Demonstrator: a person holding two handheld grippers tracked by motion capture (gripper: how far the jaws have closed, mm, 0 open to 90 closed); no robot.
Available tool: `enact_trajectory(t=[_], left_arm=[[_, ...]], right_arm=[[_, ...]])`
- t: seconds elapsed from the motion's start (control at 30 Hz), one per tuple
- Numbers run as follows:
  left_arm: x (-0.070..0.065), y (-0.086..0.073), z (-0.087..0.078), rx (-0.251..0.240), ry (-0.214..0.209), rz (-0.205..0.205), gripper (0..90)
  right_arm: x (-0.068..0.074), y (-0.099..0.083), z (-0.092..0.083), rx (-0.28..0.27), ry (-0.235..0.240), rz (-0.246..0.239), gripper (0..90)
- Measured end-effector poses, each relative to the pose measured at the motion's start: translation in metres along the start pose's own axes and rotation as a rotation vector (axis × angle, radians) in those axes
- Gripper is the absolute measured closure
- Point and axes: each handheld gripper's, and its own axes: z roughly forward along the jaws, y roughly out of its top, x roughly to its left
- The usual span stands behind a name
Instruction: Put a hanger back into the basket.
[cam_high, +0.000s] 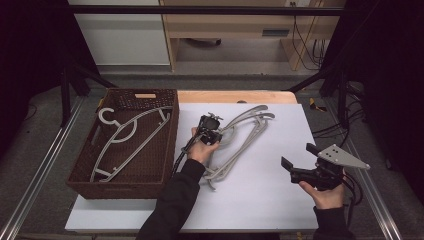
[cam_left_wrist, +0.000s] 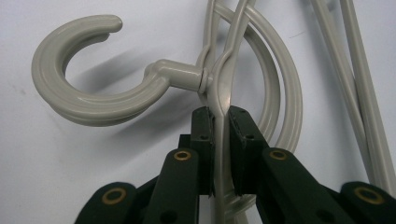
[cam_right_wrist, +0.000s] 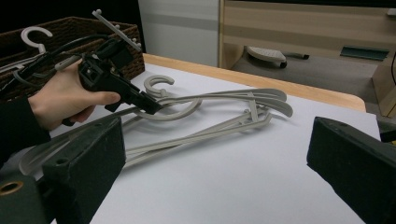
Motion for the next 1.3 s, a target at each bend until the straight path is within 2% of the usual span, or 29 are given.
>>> enact_trajectory(t=[0.13, 0.53, 0.67, 0.83, 1.03, 1.1, 1.3], left_arm=[[0.000, -0.001, 0.003, 0.015, 0.008, 0.003, 81.1], [0.000, 0.001, -0.004, -0.010, 0.002, -0.010, 81.1], [-0.001, 0.000, -0.005, 0.002, 0.005, 0.005, 81.4], [-0.004, 0.002, -0.010, -0.014, 0.004, 0.014, 81.7], [-0.009, 0.006, -0.025, -0.043, 0.012, 0.019, 81.9], [-0.012, 0.009, -0.036, -0.070, 0.010, 0.034, 82.2], [-0.018, 0.013, -0.054, -0.124, 0.016, 0.064, 82.4]], right_arm=[[0.000, 0.000, 0.000, -0.001, -0.001, -0.001, 4.7], [0.000, 0.000, -0.001, -0.002, 0.001, 0.000, 4.6], [0.000, 0.001, -0.001, -0.002, 0.002, -0.002, 4.6], [0.001, 0.001, -0.001, -0.003, 0.002, 0.004, 4.6], [0.000, 0.001, -0.002, -0.006, 0.002, 0.008, 4.6], [0.000, 0.001, -0.002, -0.007, 0.001, 0.003, 4.6], [0.001, 0.002, -0.002, -0.008, 0.000, 0.004, 4.6]])
